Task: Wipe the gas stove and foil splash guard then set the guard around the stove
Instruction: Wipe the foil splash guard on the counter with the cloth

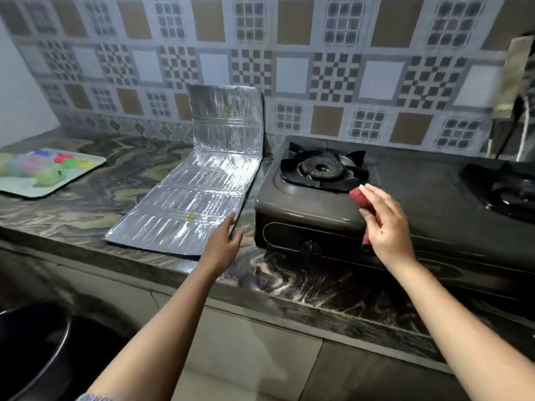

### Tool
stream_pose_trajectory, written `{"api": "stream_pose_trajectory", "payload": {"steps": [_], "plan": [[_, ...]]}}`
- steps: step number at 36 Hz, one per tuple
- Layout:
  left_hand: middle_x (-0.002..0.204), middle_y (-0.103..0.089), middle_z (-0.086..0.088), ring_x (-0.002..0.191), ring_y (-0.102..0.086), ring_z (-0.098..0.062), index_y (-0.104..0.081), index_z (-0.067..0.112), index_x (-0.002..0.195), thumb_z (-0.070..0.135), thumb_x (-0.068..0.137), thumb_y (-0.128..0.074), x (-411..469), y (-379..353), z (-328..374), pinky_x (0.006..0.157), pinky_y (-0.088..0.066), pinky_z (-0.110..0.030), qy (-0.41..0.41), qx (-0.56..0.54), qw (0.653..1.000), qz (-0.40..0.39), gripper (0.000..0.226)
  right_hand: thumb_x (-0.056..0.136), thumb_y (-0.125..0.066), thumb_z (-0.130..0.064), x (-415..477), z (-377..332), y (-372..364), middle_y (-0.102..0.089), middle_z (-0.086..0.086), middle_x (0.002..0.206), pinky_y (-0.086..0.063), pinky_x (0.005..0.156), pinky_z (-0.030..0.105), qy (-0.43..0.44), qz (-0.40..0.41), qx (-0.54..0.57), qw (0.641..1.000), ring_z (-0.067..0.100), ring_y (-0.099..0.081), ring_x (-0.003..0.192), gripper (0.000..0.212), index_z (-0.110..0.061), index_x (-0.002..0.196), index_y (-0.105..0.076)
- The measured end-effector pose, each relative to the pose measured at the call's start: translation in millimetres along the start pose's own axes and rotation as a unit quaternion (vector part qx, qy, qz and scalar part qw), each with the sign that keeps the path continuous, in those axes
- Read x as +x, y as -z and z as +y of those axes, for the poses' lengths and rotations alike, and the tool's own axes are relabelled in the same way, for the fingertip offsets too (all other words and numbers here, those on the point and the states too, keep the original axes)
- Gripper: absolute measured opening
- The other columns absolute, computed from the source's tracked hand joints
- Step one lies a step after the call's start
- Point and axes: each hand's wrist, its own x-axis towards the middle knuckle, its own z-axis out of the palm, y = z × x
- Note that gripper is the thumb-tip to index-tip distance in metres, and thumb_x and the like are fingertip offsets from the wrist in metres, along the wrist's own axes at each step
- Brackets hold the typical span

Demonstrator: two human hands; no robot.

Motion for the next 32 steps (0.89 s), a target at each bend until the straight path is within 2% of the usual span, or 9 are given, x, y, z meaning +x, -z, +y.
{"api": "stream_pose_trajectory", "payload": {"steps": [2, 7, 11, 14, 22, 25, 28, 30, 32], "plan": [[0.144, -0.042, -0.007, 0.131, -0.04, -0.021, -0.033, 0.013, 0.142, 0.027, 0.094, -0.05, 4, 23, -8, 0.106, -0.034, -0.036, 0.0, 0.035, 0.999, 0.014, 0.053, 0.088, -0.057, -0.006, 13, -18, -21, -0.052, 0.008, 0.135, -0.034, 0.108, 0.039, 0.009, -0.011, 0.026, 1.0, 0.025, -0.047, 0.124, 0.043, -0.013, 0.131, -0.052], [0.146, -0.04, -0.007, 0.134, -0.036, -0.021, -0.035, 0.011, 0.141, 0.034, 0.094, -0.047, 28, 84, -46, 0.109, -0.028, -0.033, 0.011, 0.125, 0.991, 0.044, 0.054, 0.086, -0.058, 0.002, 49, -63, -84, -0.054, 0.006, 0.132, -0.033, 0.107, 0.033, 0.018, -0.034, 0.08, 0.996, 0.023, -0.049, 0.122, 0.044, -0.013, 0.127, -0.055], [0.146, -0.039, -0.006, 0.135, -0.035, -0.022, -0.035, 0.012, 0.141, 0.036, 0.094, -0.048, 57, 135, -94, 0.11, -0.027, -0.034, 0.044, 0.162, 0.985, 0.039, 0.054, 0.086, -0.057, 0.0, 81, -94, -146, -0.056, 0.005, 0.13, -0.039, 0.104, 0.048, 0.013, -0.066, 0.09, 0.994, 0.026, -0.051, 0.12, 0.043, -0.016, 0.126, -0.056], [0.145, -0.04, -0.009, 0.134, -0.036, -0.024, -0.036, 0.009, 0.14, 0.033, 0.094, -0.049, 73, 171, -134, 0.11, -0.026, -0.034, 0.063, 0.185, 0.98, 0.021, 0.054, 0.086, -0.057, 0.0, 101, -121, -191, -0.058, 0.009, 0.127, -0.04, 0.102, 0.049, 0.003, -0.073, 0.087, 0.993, 0.028, -0.053, 0.118, 0.039, -0.012, 0.124, -0.058], [0.116, -0.058, -0.017, 0.108, -0.051, -0.032, -0.052, 0.005, 0.118, 0.035, 0.09, -0.053, 120, 238, -235, 0.09, -0.038, -0.038, 0.075, 0.241, 0.965, -0.075, 0.041, 0.09, -0.053, -0.006, 131, -160, -294, -0.057, 0.007, 0.126, -0.039, 0.103, 0.041, -0.061, -0.076, 0.061, 0.993, 0.027, -0.05, 0.116, 0.035, -0.013, 0.125, -0.056], [0.134, -0.047, -0.018, 0.124, -0.043, -0.034, -0.044, 0.0, 0.128, 0.047, 0.09, -0.047, 134, 246, -250, 0.102, -0.034, -0.042, 0.066, 0.241, 0.962, -0.111, 0.061, 0.089, -0.051, -0.001, 125, -164, -328, -0.057, 0.012, 0.124, -0.037, 0.098, 0.03, -0.13, -0.04, 0.08, 0.988, 0.028, -0.052, 0.114, 0.035, -0.008, 0.124, -0.056], [0.154, -0.025, -0.004, 0.141, -0.023, -0.022, -0.024, 0.013, 0.146, 0.052, 0.091, -0.042, 144, 245, -262, 0.116, -0.02, -0.037, 0.037, 0.254, 0.957, -0.138, 0.07, 0.089, -0.047, 0.004, 115, -162, -354, -0.053, 0.018, 0.127, -0.027, 0.092, 0.011, -0.216, -0.014, 0.1, 0.971, 0.029, -0.049, 0.118, 0.036, 0.0, 0.124, -0.055], [0.155, -0.021, -0.002, 0.142, -0.019, -0.02, -0.02, 0.018, 0.148, 0.063, 0.086, -0.037, 150, 243, -268, 0.117, -0.017, -0.036, 0.03, 0.261, 0.953, -0.151, 0.078, 0.089, -0.046, 0.005, 109, -155, -368, -0.052, 0.019, 0.127, -0.026, 0.093, 0.011, -0.255, -0.011, 0.097, 0.962, 0.029, -0.048, 0.118, 0.037, 0.001, 0.124, -0.054], [0.156, -0.019, 0.0, 0.143, -0.018, -0.019, -0.018, 0.022, 0.148, 0.082, 0.074, -0.021, 153, 239, -275, 0.117, -0.015, -0.038, 0.025, 0.272, 0.95, -0.149, 0.095, 0.088, -0.047, 0.006, 104, -146, -379, -0.052, 0.019, 0.127, -0.027, 0.094, 0.015, -0.278, -0.012, 0.081, 0.957, 0.031, -0.048, 0.118, 0.037, 0.001, 0.124, -0.055]]}}
